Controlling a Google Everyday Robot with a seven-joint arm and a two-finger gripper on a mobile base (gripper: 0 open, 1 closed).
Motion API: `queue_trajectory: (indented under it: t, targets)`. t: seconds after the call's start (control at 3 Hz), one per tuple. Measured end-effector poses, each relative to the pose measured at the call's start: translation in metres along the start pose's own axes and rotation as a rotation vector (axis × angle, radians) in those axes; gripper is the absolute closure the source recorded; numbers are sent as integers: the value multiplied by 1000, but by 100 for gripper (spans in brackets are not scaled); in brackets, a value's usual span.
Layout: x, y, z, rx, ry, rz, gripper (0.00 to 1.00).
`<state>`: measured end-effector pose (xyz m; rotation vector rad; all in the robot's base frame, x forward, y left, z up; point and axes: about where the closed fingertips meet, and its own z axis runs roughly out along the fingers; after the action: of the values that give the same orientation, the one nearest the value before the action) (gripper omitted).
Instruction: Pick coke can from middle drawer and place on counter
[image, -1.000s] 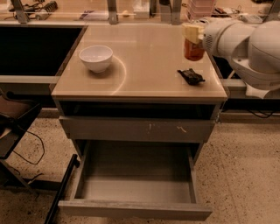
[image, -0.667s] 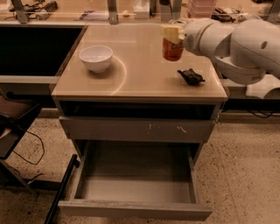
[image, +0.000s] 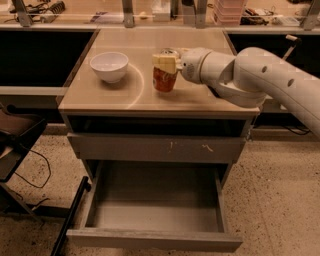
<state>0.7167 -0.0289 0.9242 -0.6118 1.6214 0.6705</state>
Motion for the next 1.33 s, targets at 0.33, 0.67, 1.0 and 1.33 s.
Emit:
queue_trajectory:
  t: [0.33,0.67,1.0,1.33]
  targets:
    - [38,10,18,-58,45,28,100]
    - [29,10,17,-58,45,28,81]
    - [26,11,17,-58,45,28,58]
    - [26,11,17,-58,45,28,35]
